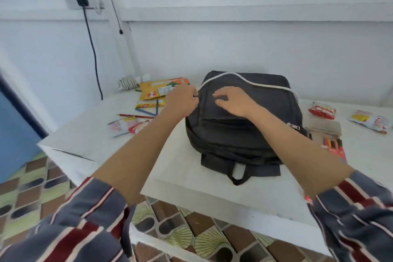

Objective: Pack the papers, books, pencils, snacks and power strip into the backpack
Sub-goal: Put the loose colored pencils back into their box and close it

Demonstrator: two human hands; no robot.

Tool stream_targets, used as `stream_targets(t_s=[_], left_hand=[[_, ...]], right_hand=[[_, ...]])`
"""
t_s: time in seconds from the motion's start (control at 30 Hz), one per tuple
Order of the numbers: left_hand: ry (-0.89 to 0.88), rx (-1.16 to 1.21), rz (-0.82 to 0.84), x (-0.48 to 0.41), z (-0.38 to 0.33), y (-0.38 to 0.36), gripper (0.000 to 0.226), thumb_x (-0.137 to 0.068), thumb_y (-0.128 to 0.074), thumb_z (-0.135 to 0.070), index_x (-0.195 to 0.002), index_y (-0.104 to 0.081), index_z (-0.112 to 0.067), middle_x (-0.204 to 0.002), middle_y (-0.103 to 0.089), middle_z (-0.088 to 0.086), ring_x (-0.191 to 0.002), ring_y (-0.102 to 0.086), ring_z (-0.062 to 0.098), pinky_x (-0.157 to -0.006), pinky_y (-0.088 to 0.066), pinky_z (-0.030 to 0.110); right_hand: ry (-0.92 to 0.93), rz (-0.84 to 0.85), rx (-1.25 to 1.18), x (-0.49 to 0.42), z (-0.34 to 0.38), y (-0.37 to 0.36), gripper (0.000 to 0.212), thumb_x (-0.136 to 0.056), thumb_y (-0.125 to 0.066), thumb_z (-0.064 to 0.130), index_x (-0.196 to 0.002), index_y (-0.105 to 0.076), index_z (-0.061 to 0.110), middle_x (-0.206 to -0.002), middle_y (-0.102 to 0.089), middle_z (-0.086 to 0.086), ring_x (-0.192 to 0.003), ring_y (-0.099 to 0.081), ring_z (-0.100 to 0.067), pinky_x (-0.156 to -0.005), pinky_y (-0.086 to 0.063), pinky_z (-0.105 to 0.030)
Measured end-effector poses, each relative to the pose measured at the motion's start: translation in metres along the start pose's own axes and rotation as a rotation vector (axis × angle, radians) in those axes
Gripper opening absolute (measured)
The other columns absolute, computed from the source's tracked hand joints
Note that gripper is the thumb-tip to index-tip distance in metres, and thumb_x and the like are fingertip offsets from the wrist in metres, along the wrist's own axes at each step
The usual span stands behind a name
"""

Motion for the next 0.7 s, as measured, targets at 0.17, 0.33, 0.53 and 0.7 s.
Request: stream_targets(t_s=[0.17,0.33,0.53,0.7], left_hand=[[0.16,-0.049,0.076,0.022,0.092,0.006,0.029,-0.09,-0.048,-0.021,-0.114,-0.063,-0.017,-0.123,-0.056,0.008,-0.114,-0.051,0.027,-0.086,-0.043,0.036],[0.251,-0.007,0.11,0.027,0.156,0.0,0.027,-0.091,-0.05,-0.024,-0.116,-0.061,-0.02,-0.127,-0.055,0.002,-0.117,-0.049,0.022,-0.09,-0.041,0.036],[0.271,0.05,0.149,-0.003,0.193,-0.018,0.029,-0.091,-0.051,-0.026,-0.118,-0.061,-0.02,-0.127,-0.056,0.001,-0.115,-0.051,0.021,-0.092,-0.042,0.036],[0.291,0.148,0.213,-0.038,0.2,-0.041,0.03,-0.092,-0.05,-0.024,-0.12,-0.059,-0.019,-0.122,-0.058,0.004,-0.106,-0.057,0.021,-0.087,-0.045,0.033]], right_hand=[[0.008,0.059,-0.034,-0.026,0.058,-0.056,0.034,-0.093,-0.052,0.02,-0.126,-0.057,0.011,-0.133,-0.054,-0.005,-0.119,-0.05,-0.02,-0.1,-0.034,-0.026],[-0.018,0.129,-0.038,-0.056,0.087,-0.093,0.035,-0.094,-0.051,0.019,-0.127,-0.056,0.013,-0.137,-0.05,-0.004,-0.126,-0.045,-0.02,-0.1,-0.033,-0.025],[-0.127,0.094,-0.068,-0.108,0.09,-0.115,0.032,-0.089,-0.051,0.006,-0.114,-0.059,-0.011,-0.121,-0.058,-0.027,-0.112,-0.054,-0.038,-0.095,-0.044,-0.042],[-0.289,0.05,-0.166,-0.151,0.075,-0.133,0.027,-0.087,-0.05,0.003,-0.104,-0.063,-0.013,-0.109,-0.063,-0.029,-0.103,-0.059,-0.039,-0.084,-0.05,-0.042]])
Point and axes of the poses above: each hand's wrist, its own x-axis away from the middle knuckle, its own y-axis out of the back of the hand, z = x × y, the point moved 3 cm from there along -x, towards the middle knuckle
